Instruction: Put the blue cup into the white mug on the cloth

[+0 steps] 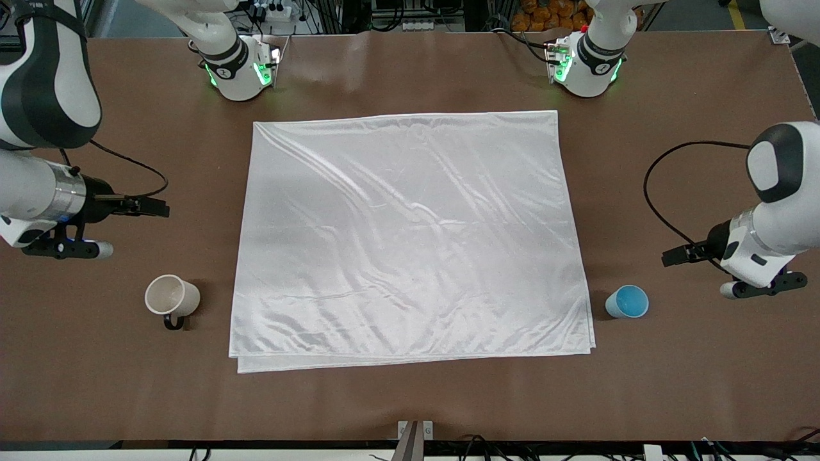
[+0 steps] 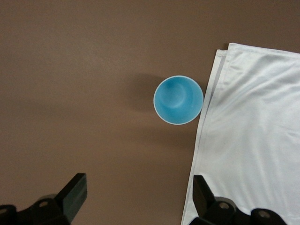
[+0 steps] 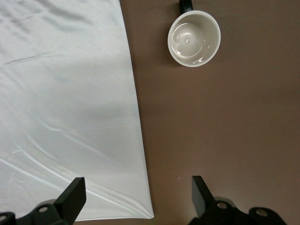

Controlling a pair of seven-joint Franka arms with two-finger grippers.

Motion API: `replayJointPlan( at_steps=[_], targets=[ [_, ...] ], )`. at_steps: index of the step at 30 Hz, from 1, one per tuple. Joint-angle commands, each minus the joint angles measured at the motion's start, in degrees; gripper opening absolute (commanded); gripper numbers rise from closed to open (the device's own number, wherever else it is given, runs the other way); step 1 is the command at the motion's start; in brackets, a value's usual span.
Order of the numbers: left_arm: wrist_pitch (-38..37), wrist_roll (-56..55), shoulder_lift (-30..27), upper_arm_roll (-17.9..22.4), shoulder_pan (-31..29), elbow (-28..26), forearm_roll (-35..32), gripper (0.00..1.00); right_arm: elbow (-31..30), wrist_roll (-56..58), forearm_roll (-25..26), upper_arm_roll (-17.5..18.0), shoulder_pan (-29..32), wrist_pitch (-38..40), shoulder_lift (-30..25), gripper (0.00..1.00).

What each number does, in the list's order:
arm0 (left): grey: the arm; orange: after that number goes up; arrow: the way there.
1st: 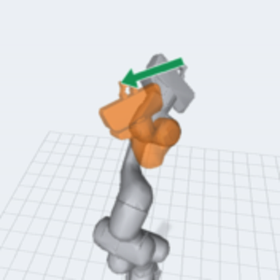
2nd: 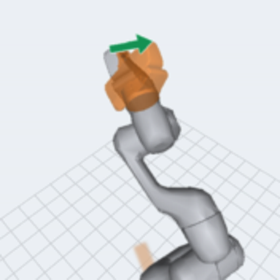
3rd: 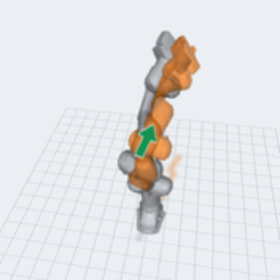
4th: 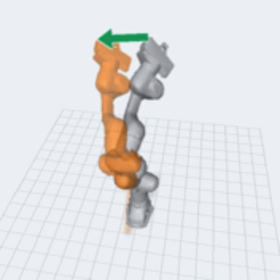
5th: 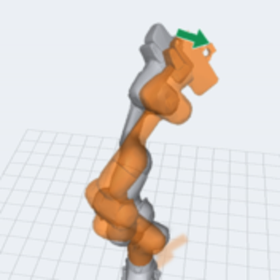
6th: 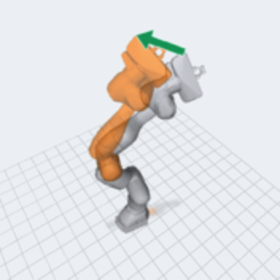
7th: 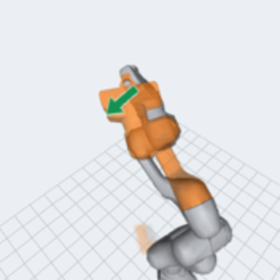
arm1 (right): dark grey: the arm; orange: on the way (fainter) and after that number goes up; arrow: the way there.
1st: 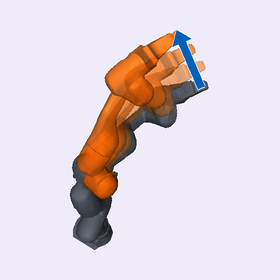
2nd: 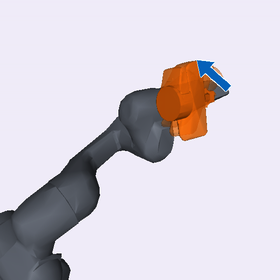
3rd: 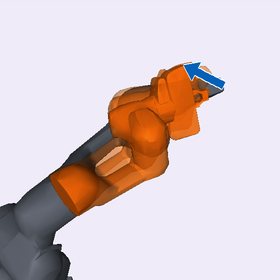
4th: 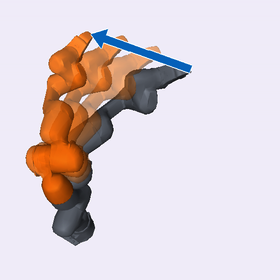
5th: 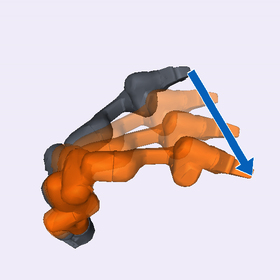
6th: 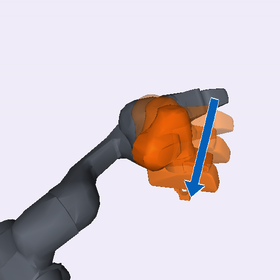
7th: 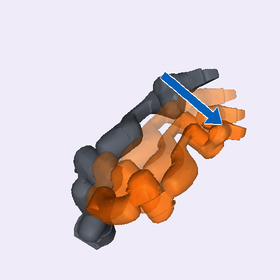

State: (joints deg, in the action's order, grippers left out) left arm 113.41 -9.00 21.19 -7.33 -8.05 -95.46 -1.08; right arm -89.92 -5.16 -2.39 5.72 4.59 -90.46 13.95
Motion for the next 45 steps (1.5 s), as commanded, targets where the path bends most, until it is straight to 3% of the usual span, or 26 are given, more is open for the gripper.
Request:
replayJointPlan(
  at_steps=[1, 10, 22, 34, 36, 40, 44, 45],
  targets=[
    [3.21, 0.82, 3.86, -0.23, -0.83, 0.54, -0.59, 1.00, 1.33, 0.59, 0.72, 0.44, 0.34, -2.52, 2.13, 1.00],
    [10.60, 0.74, 9.92, -0.23, -0.65, 0.72, -0.94, 1.00, 1.33, 2.87, 0.89, 0.44, 0.34, -7.27, 6.44, 1.00],
    [14.99, 0.91, 14.23, -0.23, -0.57, 1.94, -1.03, 1.00, 1.42, 6.30, 0.98, 0.44, 0.95, -11.92, 10.04, 1.00],
    [20.26, 0.82, 18.98, -0.32, -0.39, 3.62, -0.77, 1.00, 1.42, 11.75, 1.07, 0.44, 1.04, -22.73, 15.66, 1.00],
    [20.80, 0.82, 19.33, -0.32, -0.21, 3.62, -0.86, 0.93, 1.42, 12.37, 1.07, 0.35, 1.04, -24.31, 16.46, 1.00],
    [20.80, 0.74, 19.42, -0.32, 0.05, 3.70, -0.77, 0.66, 1.42, 12.54, 2.03, 0.26, 1.13, -27.39, 17.86, 1.00],
    [20.80, 0.74, 19.42, -0.32, 0.05, 3.62, -1.03, 0.26, 1.42, 12.63, 5.81, 0.26, 1.30, -30.20, 19.09, 1.00],
    [20.80, 0.74, 19.42, -0.32, 0.05, 3.62, -0.94, 0.11, 1.42, 12.55, 6.42, 0.35, 1.30, -30.82, 19.36, 1.00]
  ],
)
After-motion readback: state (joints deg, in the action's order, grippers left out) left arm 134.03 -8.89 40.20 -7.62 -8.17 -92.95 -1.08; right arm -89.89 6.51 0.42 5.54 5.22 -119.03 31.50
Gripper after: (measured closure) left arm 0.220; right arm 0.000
